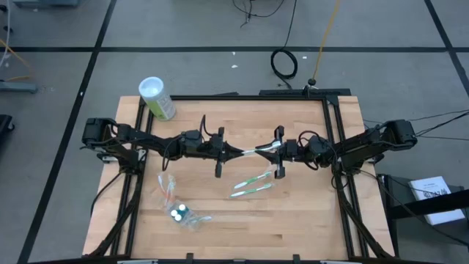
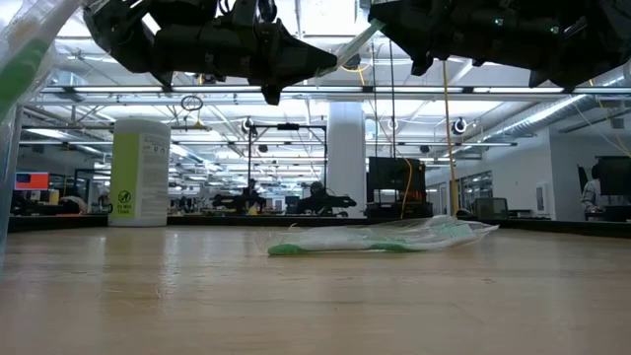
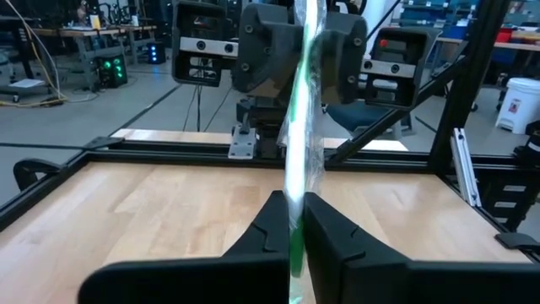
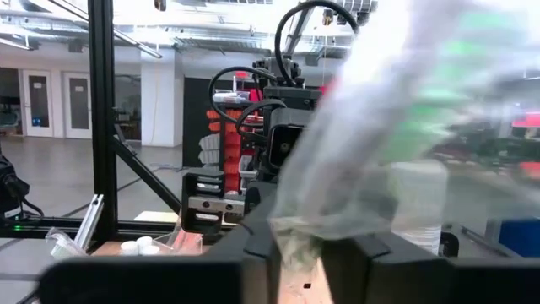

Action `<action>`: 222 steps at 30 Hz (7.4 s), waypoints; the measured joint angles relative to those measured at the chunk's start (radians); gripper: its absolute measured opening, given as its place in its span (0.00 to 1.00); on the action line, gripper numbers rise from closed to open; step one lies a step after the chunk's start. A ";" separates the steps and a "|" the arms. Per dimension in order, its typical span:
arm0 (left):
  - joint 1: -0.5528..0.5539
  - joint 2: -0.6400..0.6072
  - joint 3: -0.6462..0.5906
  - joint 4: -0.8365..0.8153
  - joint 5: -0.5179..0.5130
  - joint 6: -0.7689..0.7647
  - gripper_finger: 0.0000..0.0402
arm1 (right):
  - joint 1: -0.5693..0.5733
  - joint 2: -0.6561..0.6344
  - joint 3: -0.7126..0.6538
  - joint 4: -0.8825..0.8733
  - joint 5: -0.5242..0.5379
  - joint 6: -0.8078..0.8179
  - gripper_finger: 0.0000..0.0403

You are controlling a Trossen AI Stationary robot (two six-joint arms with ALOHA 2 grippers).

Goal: Pick & Place toothbrushing station
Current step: Put the green toothbrush into the transparent organizer

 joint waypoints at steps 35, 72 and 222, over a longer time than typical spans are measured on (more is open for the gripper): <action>-0.012 0.093 0.432 -0.479 -0.063 0.007 0.72 | -0.019 -0.062 0.191 -0.759 -0.079 0.042 0.04; -0.006 0.132 0.459 -0.387 0.027 0.001 0.01 | -0.011 -0.062 0.191 -0.748 -0.076 0.032 0.08; -0.343 -0.112 -0.014 -0.299 -0.345 -0.292 0.57 | 0.088 -0.163 0.005 -1.068 -0.018 0.153 0.67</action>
